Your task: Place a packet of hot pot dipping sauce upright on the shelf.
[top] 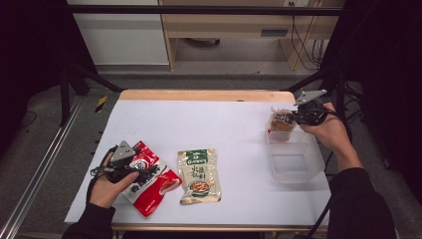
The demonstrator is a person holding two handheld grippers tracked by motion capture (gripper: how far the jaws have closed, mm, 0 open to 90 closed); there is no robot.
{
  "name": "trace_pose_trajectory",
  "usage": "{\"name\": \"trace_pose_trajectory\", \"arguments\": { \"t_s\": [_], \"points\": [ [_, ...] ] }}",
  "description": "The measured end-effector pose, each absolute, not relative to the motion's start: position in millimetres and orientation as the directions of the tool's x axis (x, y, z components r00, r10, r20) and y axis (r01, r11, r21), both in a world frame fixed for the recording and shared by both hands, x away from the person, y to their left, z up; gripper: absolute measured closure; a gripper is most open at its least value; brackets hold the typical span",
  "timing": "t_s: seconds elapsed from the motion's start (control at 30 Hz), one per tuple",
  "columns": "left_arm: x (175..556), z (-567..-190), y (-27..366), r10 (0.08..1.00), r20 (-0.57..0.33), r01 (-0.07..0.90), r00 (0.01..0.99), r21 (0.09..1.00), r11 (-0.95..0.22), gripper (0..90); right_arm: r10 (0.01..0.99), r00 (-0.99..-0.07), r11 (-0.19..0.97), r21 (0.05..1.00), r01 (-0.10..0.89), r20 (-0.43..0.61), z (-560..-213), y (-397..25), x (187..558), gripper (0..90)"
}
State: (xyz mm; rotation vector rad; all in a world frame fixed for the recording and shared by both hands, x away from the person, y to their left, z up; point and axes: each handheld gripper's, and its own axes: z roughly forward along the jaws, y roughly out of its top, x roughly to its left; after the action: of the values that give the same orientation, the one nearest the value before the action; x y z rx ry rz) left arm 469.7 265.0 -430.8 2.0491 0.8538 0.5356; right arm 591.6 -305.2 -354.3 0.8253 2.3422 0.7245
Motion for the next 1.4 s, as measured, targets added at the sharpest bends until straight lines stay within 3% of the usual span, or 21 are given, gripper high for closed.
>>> {"name": "trace_pose_trajectory", "arguments": {
  "t_s": [0.1, 0.47, 1.13, 1.2, 1.23, 1.4],
  "points": [
    [469.6, -431.4, 263.9, 0.731, 0.068, 0.377, 0.679, 0.823, -0.426, 12.4, 0.708, -0.639, 0.644, 0.646, 0.410, -0.300, -354.1, -306.6, 591.1, 74.2],
    [468.8, -431.8, 260.9, 0.725, 0.076, 0.372, 0.684, 0.819, -0.437, 12.2, 0.738, -0.616, 0.611, 0.659, 0.438, -0.275, -352.4, -306.2, 589.3, 57.5],
    [468.5, -430.1, 262.5, 0.720, 0.071, 0.363, 0.691, 0.826, -0.431, 11.7, 0.755, -0.592, 0.599, 0.662, 0.451, -0.281, -354.1, -300.2, 589.3, 38.3],
    [468.4, -430.0, 262.6, 0.719, 0.071, 0.363, 0.691, 0.826, -0.431, 11.7, 0.755, -0.594, 0.599, 0.662, 0.450, -0.280, -354.4, -300.5, 589.4, 34.3],
    [468.5, -429.9, 262.7, 0.719, 0.071, 0.363, 0.691, 0.826, -0.430, 11.7, 0.759, -0.587, 0.596, 0.665, 0.451, -0.282, -354.3, -300.4, 588.9, 27.2],
    [468.4, -429.5, 263.6, 0.719, 0.070, 0.363, 0.692, 0.827, -0.429, 11.5, 0.769, -0.576, 0.583, 0.673, 0.455, -0.277, -350.8, -302.3, 585.3, 17.2]
  ]
}}
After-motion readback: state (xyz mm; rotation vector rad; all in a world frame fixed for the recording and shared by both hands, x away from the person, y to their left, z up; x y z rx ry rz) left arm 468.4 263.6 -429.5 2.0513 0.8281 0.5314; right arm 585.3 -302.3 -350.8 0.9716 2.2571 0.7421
